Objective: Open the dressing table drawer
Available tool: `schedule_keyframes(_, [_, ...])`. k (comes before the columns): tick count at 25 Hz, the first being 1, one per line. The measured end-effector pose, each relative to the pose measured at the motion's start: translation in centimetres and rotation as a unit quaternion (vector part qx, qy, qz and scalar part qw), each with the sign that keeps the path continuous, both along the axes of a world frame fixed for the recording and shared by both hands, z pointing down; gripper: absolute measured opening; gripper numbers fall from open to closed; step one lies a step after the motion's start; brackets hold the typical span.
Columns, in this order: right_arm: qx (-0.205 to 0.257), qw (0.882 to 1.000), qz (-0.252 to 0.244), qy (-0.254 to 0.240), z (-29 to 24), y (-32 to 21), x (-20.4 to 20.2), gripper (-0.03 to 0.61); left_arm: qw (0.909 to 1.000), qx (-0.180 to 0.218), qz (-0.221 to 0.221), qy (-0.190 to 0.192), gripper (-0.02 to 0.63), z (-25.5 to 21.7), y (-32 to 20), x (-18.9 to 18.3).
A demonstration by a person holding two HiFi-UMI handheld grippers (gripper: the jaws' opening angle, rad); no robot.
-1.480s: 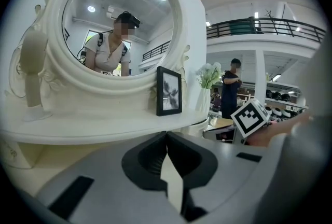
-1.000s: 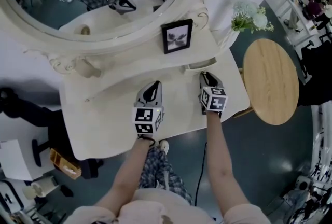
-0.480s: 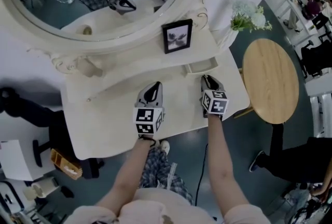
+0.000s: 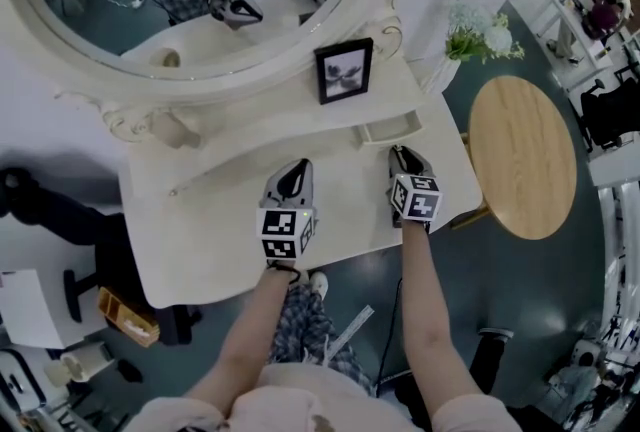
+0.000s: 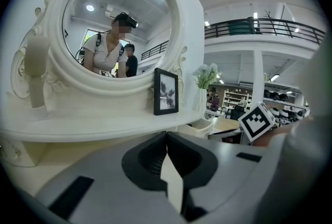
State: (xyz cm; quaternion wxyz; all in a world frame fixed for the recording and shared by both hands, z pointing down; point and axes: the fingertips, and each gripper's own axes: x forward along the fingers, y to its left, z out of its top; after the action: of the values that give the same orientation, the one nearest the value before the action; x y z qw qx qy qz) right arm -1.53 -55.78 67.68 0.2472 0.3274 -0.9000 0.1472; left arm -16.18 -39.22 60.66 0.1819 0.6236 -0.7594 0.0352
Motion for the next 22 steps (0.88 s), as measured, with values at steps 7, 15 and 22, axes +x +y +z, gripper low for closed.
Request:
schedule_keyframes(7, [0.0, 1.0, -0.001, 0.003, 0.1, 0.1, 0.0, 0.107, 1.0, 0.001, 0.001, -0.001, 0.028, -0.2, 0.4, -0.1])
schedule_keyframes(15, [0.001, 1.0, 0.002, 0.003, 0.1, 0.6, 0.3, 0.107, 1.0, 0.001, 0.005, -0.001, 0.028, -0.2, 0.7, -0.2])
schedule_keyframes(22, [-0.006, 1.0, 0.009, -0.01, -0.3, 0.6, 0.5, 0.121, 1.0, 0.0, 0.008, -0.002, 0.028, -0.4, 1.2, -0.3])
